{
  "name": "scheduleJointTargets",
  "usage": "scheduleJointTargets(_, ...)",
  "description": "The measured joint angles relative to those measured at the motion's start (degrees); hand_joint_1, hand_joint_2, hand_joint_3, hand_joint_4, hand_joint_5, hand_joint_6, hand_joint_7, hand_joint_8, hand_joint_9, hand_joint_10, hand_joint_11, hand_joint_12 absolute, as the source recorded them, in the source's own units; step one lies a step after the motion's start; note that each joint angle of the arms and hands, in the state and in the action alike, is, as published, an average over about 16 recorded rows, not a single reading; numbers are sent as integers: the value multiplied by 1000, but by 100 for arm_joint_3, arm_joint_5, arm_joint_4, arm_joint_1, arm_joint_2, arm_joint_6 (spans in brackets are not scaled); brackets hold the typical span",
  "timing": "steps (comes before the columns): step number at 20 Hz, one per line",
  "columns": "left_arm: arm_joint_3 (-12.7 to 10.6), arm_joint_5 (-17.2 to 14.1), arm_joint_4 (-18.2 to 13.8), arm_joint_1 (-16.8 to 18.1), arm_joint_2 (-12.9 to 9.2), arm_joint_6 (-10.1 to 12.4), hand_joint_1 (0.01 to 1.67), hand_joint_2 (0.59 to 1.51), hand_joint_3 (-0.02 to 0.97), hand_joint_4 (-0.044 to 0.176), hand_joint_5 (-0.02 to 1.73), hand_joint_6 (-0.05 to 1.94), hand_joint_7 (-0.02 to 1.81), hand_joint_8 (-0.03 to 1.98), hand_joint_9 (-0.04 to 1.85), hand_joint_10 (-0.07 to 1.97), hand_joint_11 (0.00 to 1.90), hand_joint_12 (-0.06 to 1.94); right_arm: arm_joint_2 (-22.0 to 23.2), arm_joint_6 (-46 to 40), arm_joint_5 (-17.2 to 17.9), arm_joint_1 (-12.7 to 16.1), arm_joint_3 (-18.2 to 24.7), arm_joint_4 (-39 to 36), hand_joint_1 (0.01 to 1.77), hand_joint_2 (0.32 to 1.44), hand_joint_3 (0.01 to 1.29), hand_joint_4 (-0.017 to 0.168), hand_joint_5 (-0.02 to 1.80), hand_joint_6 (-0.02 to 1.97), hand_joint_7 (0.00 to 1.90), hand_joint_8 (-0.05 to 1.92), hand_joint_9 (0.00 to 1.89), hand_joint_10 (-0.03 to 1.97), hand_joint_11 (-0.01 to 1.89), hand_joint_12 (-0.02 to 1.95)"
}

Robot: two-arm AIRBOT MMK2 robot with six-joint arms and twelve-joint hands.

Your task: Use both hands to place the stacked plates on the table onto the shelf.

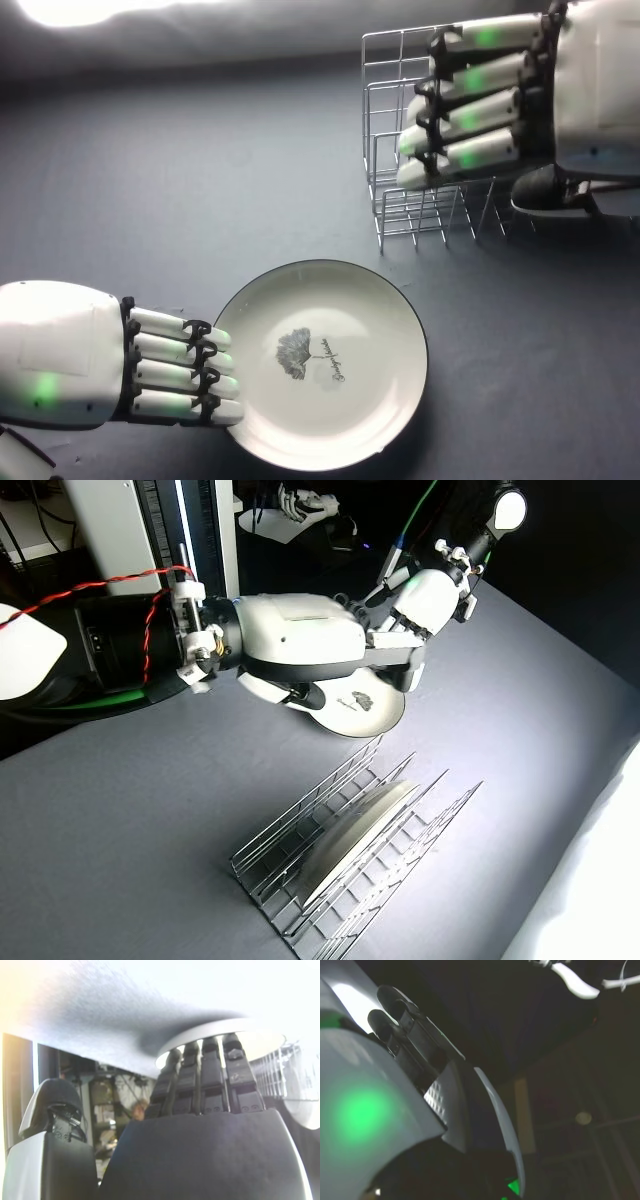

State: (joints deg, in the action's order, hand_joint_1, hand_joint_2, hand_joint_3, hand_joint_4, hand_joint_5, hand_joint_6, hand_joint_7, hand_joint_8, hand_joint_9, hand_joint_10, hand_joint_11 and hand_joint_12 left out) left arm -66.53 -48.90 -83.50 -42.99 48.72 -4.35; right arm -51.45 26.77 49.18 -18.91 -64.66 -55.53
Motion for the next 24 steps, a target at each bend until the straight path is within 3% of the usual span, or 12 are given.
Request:
scheduleJointTargets(8, 73, 57, -47, -231, 33, -144, 24, 1149, 20, -10, 6, -18, 57, 11, 36, 9, 18, 3, 97, 87, 327, -241, 55, -252, 1236, 1071, 15, 4, 537, 81, 572, 14, 367, 413, 16, 1355)
scheduleJointTargets(14, 104, 84, -57, -327, 44, -188, 24, 1150, 20, -11, 5, -21, 58, 12, 33, 9, 18, -11, 114, 118, 429, -393, 127, -556, 1193, 1091, 15, 4, 525, 61, 550, 14, 362, 380, 14, 1321)
scheduleJointTargets(24, 108, 98, -40, -366, 54, -201, 24, 1151, 20, -11, 3, -21, 56, 11, 30, 9, 19, -20, -308, 153, 110, -590, 141, -1258, 1113, 1133, 15, 4, 518, 42, 522, 14, 355, 344, 13, 1299)
